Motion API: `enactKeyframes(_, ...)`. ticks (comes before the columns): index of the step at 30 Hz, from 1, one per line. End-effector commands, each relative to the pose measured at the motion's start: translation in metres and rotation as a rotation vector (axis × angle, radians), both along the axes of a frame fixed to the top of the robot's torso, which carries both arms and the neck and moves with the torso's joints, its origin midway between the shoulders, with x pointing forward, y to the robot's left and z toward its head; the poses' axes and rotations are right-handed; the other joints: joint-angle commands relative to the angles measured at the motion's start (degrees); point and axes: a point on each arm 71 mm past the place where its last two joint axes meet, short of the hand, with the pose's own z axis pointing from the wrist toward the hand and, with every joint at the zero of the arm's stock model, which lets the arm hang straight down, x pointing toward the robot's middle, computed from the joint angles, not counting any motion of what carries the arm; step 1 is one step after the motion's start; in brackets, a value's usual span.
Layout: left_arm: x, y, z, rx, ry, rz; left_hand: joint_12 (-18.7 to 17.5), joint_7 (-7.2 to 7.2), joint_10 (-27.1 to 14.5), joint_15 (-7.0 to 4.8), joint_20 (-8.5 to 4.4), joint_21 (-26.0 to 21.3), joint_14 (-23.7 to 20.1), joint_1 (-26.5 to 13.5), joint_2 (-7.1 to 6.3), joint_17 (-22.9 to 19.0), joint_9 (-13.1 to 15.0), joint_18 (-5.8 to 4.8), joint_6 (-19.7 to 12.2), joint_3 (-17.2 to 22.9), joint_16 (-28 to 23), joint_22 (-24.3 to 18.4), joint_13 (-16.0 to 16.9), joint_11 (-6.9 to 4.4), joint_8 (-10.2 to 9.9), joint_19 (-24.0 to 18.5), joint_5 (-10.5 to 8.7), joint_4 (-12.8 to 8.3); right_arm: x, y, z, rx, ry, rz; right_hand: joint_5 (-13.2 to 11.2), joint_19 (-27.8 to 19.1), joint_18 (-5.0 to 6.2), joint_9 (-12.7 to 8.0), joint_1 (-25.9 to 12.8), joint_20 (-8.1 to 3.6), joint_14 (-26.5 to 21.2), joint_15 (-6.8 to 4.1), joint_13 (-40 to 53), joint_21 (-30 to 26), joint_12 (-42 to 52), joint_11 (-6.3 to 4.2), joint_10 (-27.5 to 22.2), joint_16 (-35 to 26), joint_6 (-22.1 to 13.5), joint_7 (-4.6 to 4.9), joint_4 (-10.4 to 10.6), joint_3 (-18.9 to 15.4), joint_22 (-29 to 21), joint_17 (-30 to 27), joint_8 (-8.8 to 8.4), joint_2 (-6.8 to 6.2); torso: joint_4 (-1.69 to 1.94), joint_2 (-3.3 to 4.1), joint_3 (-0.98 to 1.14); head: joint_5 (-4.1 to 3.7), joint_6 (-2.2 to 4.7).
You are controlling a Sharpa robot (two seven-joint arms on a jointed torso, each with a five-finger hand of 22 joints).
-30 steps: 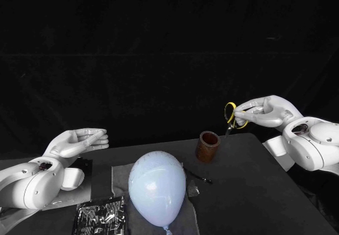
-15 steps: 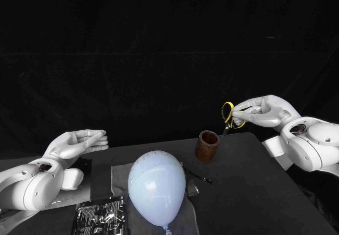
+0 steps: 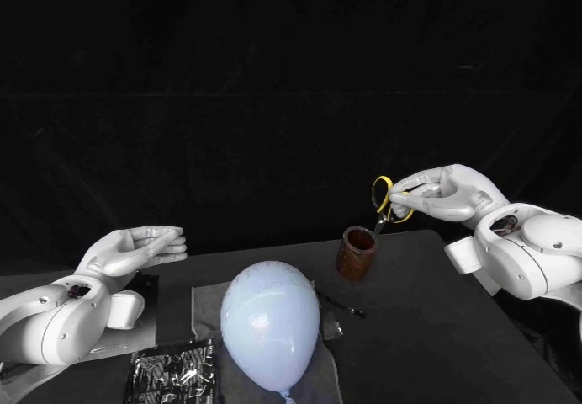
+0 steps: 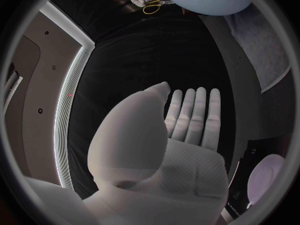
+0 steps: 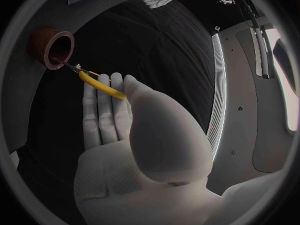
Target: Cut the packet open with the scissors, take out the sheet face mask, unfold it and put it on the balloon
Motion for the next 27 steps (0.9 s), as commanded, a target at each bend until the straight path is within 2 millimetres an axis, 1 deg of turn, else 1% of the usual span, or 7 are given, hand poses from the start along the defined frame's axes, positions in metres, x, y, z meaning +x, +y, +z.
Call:
enactKeyframes(1, 0.0, -0.001, 0.001, -0.014, -0.009, -0.013, -0.32, 2.62, 0.46, 0.02, -0.03, 0.24, 0.44, 0.02, -0.72, 0.05, -0.06, 1.03, 0.38, 0.4, -0.22, -0.06, -0.1, 0.06, -0.26, 0.57, 0.13, -0.04, 0.0, 0.004, 0.004, -0.01, -0.033, 0.013, 0.3, -0.45, 0.6, 0.14, 0.04, -0.05, 0.34, -0.13, 0.05, 0.2, -0.04, -0.88, 1.21, -0.2, -0.01, 0.33, -0.11, 0.36, 0.06, 0.05, 0.06, 0.5, 0.02, 0.05, -0.05, 0.01, 0.03)
enactKeyframes(5, 0.0, -0.001, 0.001, -0.014, -0.008, -0.013, -0.36, 2.63, 0.48, 0.02, -0.04, 0.25, 0.45, 0.03, -0.73, 0.05, -0.08, 1.04, 0.39, 0.43, -0.24, -0.06, -0.1, 0.07, -0.28, 0.59, 0.13, -0.05, 0.001, 0.008, 0.004, -0.012, -0.033, 0.026, 0.3, -0.47, 0.6, 0.15, 0.03, -0.05, 0.35, -0.13, 0.05, 0.23, -0.05, -0.88, 1.22, -0.22, -0.01, 0.33, -0.13, 0.38, 0.09, 0.06, 0.06, 0.5, 0.01, 0.07, -0.03, 0.07, 0.04)
enactKeyframes(9, -0.001, -0.002, 0.001, -0.014, -0.008, -0.015, -0.36, 2.63, 0.48, 0.02, -0.04, 0.25, 0.45, 0.03, -0.73, 0.05, -0.08, 1.04, 0.39, 0.43, -0.24, -0.06, -0.1, 0.07, -0.28, 0.59, 0.13, -0.05, 0.005, 0.011, 0.005, -0.015, -0.031, 0.035, 0.3, -0.55, 0.59, 0.19, -0.02, -0.06, 0.39, -0.14, 0.05, 0.35, -0.1, -0.88, 1.24, -0.31, 0.0, 0.34, -0.21, 0.49, 0.22, 0.11, 0.05, 0.49, 0.1, 0.13, -0.02, 0.21, 0.15)
enactKeyframes(16, -0.001, -0.002, 0.001, -0.017, -0.007, -0.018, -0.36, 2.63, 0.48, 0.02, -0.04, 0.25, 0.45, 0.03, -0.73, 0.05, -0.08, 1.04, 0.39, 0.43, -0.24, -0.06, -0.1, 0.07, -0.28, 0.59, 0.13, -0.05, 0.017, 0.015, 0.001, -0.021, -0.02, 0.042, 0.3, -0.65, 0.59, 0.24, -0.11, -0.06, 0.42, -0.13, 0.05, 0.49, -0.15, -0.86, 1.26, -0.43, -0.01, 0.36, -0.29, 0.61, 0.38, 0.16, 0.03, 0.48, 0.12, 0.23, -0.04, 0.4, -0.12)
enactKeyframes(19, -0.002, -0.001, 0.001, -0.018, -0.007, -0.018, -0.36, 2.63, 0.48, 0.02, -0.04, 0.25, 0.45, 0.03, -0.73, 0.05, -0.08, 1.04, 0.39, 0.43, -0.24, -0.06, -0.1, 0.07, -0.28, 0.59, 0.13, -0.05, 0.024, 0.018, -0.006, -0.025, -0.004, 0.046, 0.3, -0.65, 0.59, 0.24, -0.11, -0.06, 0.42, -0.13, 0.05, 0.49, -0.15, -0.86, 1.26, -0.43, -0.01, 0.36, -0.29, 0.61, 0.38, 0.16, 0.03, 0.48, 0.03, 0.15, -0.08, 0.38, -0.24)
enactKeyframes(22, -0.002, -0.001, 0.001, -0.018, -0.008, -0.018, -0.36, 2.63, 0.48, 0.02, -0.04, 0.25, 0.45, 0.03, -0.73, 0.05, -0.08, 1.04, 0.39, 0.43, -0.24, -0.06, -0.1, 0.07, -0.28, 0.59, 0.13, -0.05, 0.03, 0.021, -0.014, -0.027, 0.014, 0.052, 0.3, -0.65, 0.59, 0.24, -0.11, -0.06, 0.42, -0.13, 0.05, 0.49, -0.15, -0.86, 1.26, -0.43, -0.01, 0.36, -0.29, 0.61, 0.38, 0.16, 0.03, 0.48, 0.03, 0.18, -0.07, 0.45, -0.3)
enactKeyframes(27, -0.002, 0.0, 0.001, -0.018, -0.007, -0.016, -0.36, 2.63, 0.48, 0.02, -0.04, 0.25, 0.45, 0.03, -0.73, 0.05, -0.08, 1.04, 0.39, 0.43, -0.24, -0.06, -0.1, 0.07, -0.28, 0.59, 0.13, -0.05, 0.039, 0.027, -0.033, -0.028, 0.046, 0.057, 0.3, -0.78, 0.58, 0.29, -0.25, -0.06, 0.46, -0.11, 0.05, 0.64, -0.21, -0.84, 1.28, -0.58, -0.03, 0.37, -0.36, 0.77, 0.57, 0.23, 0.0, 0.49, 0.03, 0.1, -0.06, 0.65, -0.49)
